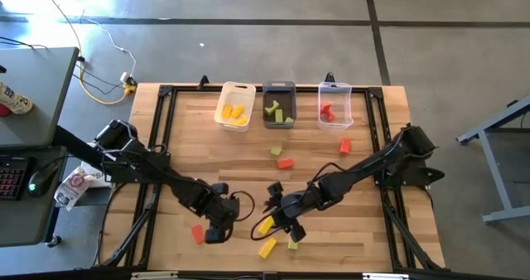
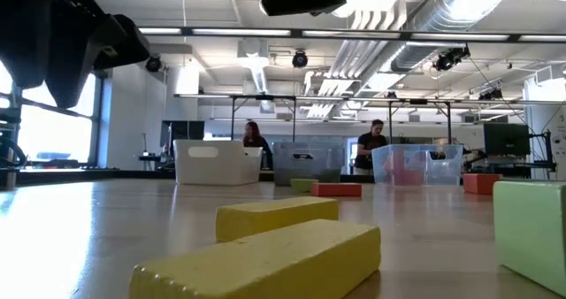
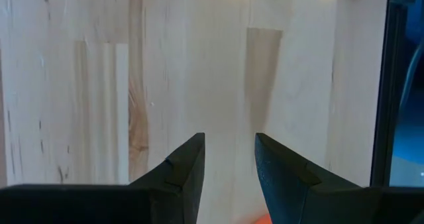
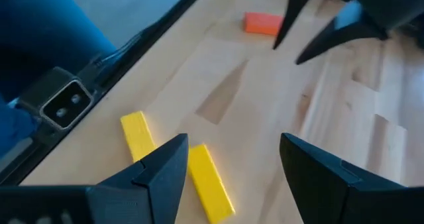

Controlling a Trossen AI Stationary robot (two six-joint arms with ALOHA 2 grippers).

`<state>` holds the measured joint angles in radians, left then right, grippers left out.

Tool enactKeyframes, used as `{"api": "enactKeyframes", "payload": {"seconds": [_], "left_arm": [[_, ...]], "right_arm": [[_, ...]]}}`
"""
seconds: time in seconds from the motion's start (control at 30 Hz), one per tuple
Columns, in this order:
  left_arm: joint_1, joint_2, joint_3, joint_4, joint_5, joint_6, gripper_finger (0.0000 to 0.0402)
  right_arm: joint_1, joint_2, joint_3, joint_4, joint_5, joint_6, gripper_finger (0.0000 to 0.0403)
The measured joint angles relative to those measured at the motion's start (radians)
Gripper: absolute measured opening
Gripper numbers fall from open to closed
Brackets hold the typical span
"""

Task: Sort & place blocks by color
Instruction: Put the yellow block into the white bin

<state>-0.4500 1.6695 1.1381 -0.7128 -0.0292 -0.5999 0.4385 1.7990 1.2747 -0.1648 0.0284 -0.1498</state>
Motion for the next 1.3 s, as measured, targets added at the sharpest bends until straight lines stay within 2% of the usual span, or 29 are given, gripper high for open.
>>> {"api": "enactKeyframes", "payload": {"seconds": [0.43,1.03,1.3], "left_arm": [[-0.003,0.000,0.000,0.002,-0.001,-0.003,0.0117],[-0.003,0.000,0.000,0.005,-0.004,-0.003,0.0117],[-0.003,0.000,0.000,0.004,-0.004,0.000,0.0117]], "right_arm": [[-0.006,0.114,0.000,0.014,-0.087,-0.048,0.0226],[-0.047,0.248,0.000,0.020,-0.091,-0.087,0.0226],[-0.073,0.282,0.001,0.025,-0.160,-0.073,0.0222]]}}
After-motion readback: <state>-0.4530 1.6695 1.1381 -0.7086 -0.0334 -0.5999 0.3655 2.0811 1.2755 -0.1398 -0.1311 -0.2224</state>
